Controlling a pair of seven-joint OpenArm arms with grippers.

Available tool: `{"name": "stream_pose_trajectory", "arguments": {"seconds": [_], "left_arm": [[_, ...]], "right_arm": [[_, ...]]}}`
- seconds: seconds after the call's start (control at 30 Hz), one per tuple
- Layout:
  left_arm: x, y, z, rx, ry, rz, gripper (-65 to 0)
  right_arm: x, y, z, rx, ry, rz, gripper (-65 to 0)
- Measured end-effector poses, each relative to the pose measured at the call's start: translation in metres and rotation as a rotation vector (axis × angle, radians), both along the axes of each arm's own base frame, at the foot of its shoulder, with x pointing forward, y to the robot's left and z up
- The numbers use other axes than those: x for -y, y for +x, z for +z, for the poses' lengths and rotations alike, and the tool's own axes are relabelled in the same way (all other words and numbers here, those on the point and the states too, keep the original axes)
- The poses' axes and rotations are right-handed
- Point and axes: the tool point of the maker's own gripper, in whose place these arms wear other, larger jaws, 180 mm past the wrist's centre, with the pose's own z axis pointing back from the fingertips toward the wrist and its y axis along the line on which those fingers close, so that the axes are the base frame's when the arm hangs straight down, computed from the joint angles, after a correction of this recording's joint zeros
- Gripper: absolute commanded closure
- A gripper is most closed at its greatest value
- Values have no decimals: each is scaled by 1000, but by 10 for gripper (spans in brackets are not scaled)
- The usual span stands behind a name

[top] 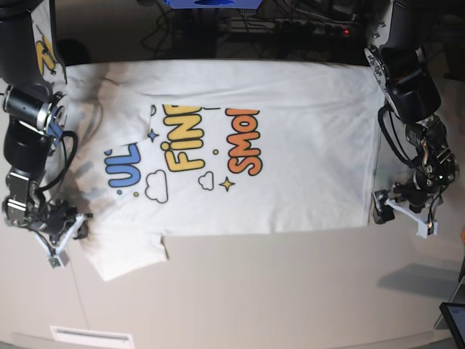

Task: Fold the T-shirt properly
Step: 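Lower both grippers and grasp the shirt's side edges near the hem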

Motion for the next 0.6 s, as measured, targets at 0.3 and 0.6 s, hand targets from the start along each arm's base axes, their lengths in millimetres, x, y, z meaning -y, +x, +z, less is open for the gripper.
{"name": "stream_pose_trajectory", "arguments": {"seconds": [0.3,0.6], "left_arm": [[11,23,9,31,-48,-3,-610],[33,44,-17,-7,-142,-6,-581]], "right_arm": [[0,0,0,0,0,0,-30],[0,0,0,0,0,0,-30]]}}
